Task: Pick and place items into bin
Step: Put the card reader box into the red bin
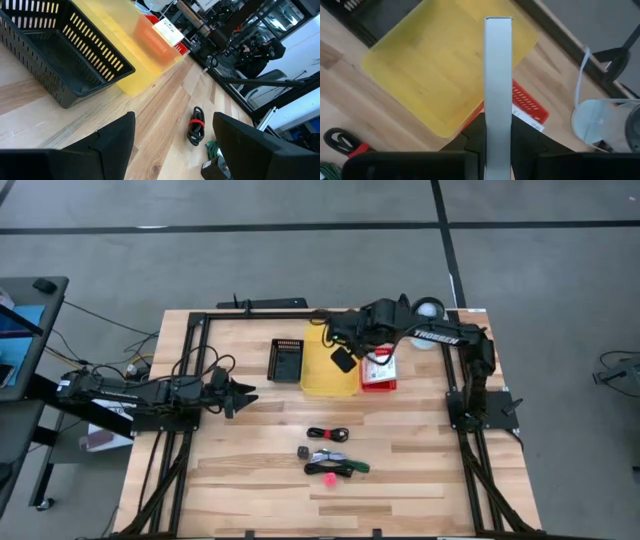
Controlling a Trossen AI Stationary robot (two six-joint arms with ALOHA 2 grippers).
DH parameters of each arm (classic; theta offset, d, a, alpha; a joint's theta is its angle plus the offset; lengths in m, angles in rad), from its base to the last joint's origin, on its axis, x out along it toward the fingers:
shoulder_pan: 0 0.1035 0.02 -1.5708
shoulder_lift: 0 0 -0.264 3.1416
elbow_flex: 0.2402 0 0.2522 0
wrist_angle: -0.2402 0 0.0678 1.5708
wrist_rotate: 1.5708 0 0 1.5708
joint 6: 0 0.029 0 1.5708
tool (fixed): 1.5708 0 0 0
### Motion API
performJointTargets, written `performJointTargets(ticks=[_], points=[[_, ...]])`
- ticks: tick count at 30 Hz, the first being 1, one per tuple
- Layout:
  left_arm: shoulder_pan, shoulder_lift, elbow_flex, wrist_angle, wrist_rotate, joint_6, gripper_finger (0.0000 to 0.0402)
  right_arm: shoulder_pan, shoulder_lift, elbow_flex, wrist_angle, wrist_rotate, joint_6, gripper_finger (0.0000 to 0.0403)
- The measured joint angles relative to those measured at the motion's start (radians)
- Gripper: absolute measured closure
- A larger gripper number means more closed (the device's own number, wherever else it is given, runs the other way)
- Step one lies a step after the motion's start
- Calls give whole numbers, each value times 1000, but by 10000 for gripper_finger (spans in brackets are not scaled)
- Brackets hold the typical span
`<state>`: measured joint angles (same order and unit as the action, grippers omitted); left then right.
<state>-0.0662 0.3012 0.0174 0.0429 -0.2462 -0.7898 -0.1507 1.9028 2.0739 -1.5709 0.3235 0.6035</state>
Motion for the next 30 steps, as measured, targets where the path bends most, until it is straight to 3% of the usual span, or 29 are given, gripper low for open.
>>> performJointTargets(ticks=[5,15,23,30], points=[[0,0,0,0,0,0,144,-34,-50,-75,4,32,-4,349],[0,0,0,0,0,0,144,-55,-225,-414,30,19,170,349],[0,0,0,0,0,0,144,-26,-303,-566,296,-11,219,349],[0,0,0,0,0,0,144,-45,-314,-657,363,-38,275,349]])
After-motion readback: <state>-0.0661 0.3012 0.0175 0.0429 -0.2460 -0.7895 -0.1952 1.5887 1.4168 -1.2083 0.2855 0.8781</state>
